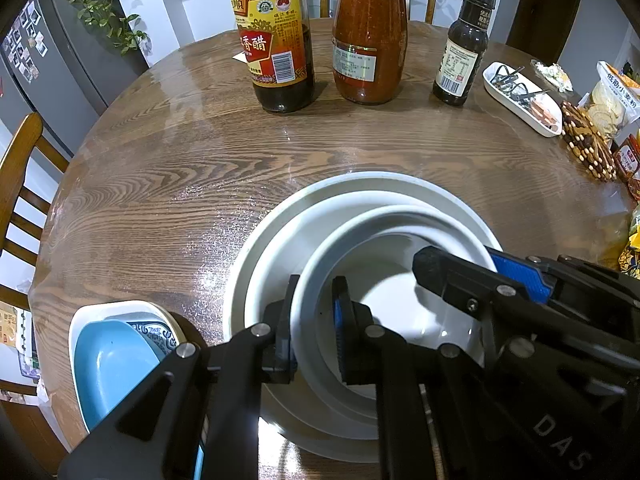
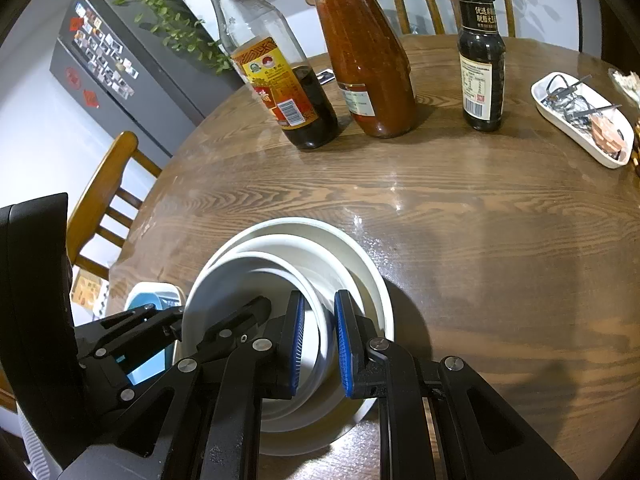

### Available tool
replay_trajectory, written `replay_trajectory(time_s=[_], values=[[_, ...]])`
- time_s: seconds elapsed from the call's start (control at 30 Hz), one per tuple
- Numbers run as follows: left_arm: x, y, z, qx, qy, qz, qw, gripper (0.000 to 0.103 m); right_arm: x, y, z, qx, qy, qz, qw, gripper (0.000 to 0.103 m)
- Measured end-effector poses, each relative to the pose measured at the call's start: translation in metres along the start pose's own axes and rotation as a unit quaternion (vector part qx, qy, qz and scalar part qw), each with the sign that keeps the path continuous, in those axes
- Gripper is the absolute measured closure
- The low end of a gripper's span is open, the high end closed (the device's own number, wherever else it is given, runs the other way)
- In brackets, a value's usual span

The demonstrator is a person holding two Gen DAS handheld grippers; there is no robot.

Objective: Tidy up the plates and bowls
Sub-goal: 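Lower the ramekin into the smaller white bowl with the left tool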

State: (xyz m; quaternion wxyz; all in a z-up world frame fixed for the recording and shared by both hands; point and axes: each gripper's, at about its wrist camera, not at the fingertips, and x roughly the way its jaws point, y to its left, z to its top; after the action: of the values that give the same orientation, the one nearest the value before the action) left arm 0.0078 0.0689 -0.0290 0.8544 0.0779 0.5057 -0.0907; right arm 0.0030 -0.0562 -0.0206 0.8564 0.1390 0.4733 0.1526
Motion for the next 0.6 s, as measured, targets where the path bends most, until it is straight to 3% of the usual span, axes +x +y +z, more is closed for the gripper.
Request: replay_trajectory(time_s=[0.6], values=[[0.0004, -0.0004, -0.0004, -0.001, 0.001, 0.001, 1.0000, 0.089, 0.0003, 0.0037, 0.0000, -0.010, 0.003, -0.011, 1.000, 0.085]])
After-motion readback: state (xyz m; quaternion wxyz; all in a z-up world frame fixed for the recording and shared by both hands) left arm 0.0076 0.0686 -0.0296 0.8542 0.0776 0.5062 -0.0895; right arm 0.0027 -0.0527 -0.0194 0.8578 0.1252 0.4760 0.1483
